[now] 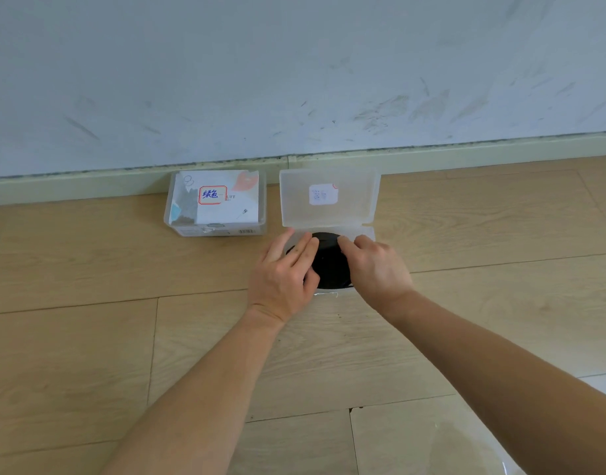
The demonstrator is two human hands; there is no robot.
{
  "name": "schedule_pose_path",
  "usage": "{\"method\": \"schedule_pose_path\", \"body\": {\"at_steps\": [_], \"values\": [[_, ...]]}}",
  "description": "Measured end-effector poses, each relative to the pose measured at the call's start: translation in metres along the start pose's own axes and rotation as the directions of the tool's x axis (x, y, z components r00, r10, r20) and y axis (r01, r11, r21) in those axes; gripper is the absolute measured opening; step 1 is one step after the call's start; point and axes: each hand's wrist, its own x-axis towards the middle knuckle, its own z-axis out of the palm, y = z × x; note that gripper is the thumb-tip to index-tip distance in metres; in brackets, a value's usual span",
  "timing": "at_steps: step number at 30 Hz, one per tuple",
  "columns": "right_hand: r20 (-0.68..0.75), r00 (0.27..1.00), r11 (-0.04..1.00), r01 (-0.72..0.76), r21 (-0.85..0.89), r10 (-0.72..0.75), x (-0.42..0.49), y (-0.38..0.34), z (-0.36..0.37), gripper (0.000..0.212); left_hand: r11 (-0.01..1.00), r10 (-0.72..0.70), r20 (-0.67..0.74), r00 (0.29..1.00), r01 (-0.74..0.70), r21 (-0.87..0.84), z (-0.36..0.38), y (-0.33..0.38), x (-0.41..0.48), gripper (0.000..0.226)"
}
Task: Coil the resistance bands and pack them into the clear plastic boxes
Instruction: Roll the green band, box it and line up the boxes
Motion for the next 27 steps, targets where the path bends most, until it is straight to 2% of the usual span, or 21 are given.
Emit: {"method": "schedule_pose_path", "body": {"at_steps": [3,8,11,14,20,22,24,27], "values": [[0.022,0.999,0.998,0.028,-0.064,-0.027,0.002,-0.002,0.001,0.035,0.999,-0.039,0.027,0.999,0.039,-0.015,0.0,0.002,-0.001,0.042],[0.106,0.993,0.994,0.065,-0.086,-0.056,0.004,0.001,-0.004,0.035,0.999,0.032,0.1,0.994,-0.036,0.039,-0.008,-0.003,0.008,0.042],[0.245,0.968,0.988,0.09,-0.129,-0.056,0.012,-0.009,-0.013,0.02,0.994,0.095,0.104,0.99,-0.099,0.041,-0.006,-0.007,0.011,0.038],[0.384,0.923,0.977,0.095,-0.191,-0.015,0.011,-0.013,-0.023,0.022,0.992,0.101,0.122,0.987,-0.109,0.06,-0.007,-0.006,0.009,0.038],[0.426,0.903,0.965,0.071,-0.251,0.044,0.02,-0.016,-0.027,0.018,0.995,0.057,0.226,0.972,-0.075,0.069,-0.011,-0.003,0.007,0.047],[0.428,0.902,0.974,0.037,-0.224,0.064,0.02,-0.015,-0.026,0.019,0.999,-0.001,0.251,0.968,-0.008,0.034,-0.016,0.003,0.008,0.045],[0.401,0.912,0.977,0.004,-0.212,0.084,0.017,-0.013,-0.024,0.02,0.981,-0.137,0.236,0.962,0.165,-0.099,-0.02,0.014,0.014,0.038],[0.384,0.919,0.982,-0.014,-0.191,0.087,0.016,-0.013,-0.024,0.022,0.843,-0.373,0.29,0.881,0.453,-0.291,-0.023,0.023,0.033,0.024]]}}
